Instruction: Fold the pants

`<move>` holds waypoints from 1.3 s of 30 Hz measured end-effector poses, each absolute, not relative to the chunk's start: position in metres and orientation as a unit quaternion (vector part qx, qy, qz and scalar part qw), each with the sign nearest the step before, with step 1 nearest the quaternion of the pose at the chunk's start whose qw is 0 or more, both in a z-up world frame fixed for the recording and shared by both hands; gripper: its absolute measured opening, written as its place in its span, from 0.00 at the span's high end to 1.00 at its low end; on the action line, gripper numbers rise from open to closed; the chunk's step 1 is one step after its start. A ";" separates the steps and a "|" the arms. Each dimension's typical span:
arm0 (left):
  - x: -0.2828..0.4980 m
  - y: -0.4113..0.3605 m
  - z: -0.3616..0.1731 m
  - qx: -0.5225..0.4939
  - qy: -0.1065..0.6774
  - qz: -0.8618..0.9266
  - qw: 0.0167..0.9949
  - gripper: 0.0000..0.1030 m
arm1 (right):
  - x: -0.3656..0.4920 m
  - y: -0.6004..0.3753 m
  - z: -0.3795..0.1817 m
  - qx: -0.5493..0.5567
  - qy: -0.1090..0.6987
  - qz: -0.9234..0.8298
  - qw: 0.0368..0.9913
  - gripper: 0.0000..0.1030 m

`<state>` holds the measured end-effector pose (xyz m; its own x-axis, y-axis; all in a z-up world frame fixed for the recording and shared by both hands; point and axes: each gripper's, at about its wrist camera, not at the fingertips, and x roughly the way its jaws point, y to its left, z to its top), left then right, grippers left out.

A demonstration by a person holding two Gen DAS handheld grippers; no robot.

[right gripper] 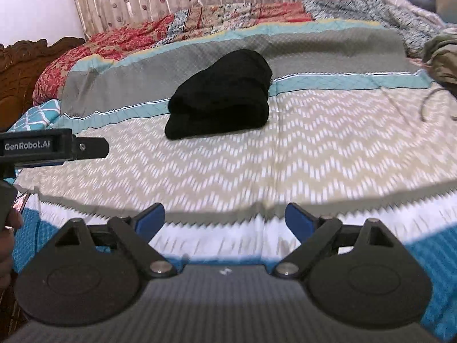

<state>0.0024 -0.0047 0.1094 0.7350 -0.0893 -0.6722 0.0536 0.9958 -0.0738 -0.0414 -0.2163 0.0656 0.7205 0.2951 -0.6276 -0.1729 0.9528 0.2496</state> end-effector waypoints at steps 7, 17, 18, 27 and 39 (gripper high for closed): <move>-0.042 0.002 0.124 -0.030 0.345 -0.015 0.938 0.00 | -0.086 -0.205 0.094 0.089 0.281 0.132 0.946 0.09; -0.063 -0.011 0.135 0.024 0.343 0.037 0.938 0.00 | -0.097 -0.209 0.106 0.133 0.325 0.123 0.928 0.04; -0.065 -0.013 0.136 0.025 0.343 0.038 0.938 0.00 | -0.099 -0.209 0.108 0.131 0.326 0.120 0.929 0.00; -0.065 -0.021 0.144 0.028 0.346 0.034 0.937 0.00 | -0.113 -0.223 0.109 0.147 0.325 0.106 0.928 0.00; -0.075 -0.024 0.146 0.037 0.346 0.028 0.937 0.00 | -0.120 -0.222 0.113 0.151 0.331 0.114 0.924 0.00</move>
<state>-0.0749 -0.0241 0.1464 0.7586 0.0776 -0.6469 -0.0264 0.9957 0.0884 -0.1202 -0.2218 0.1126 0.7542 0.3111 -0.5783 -0.1114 0.9285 0.3542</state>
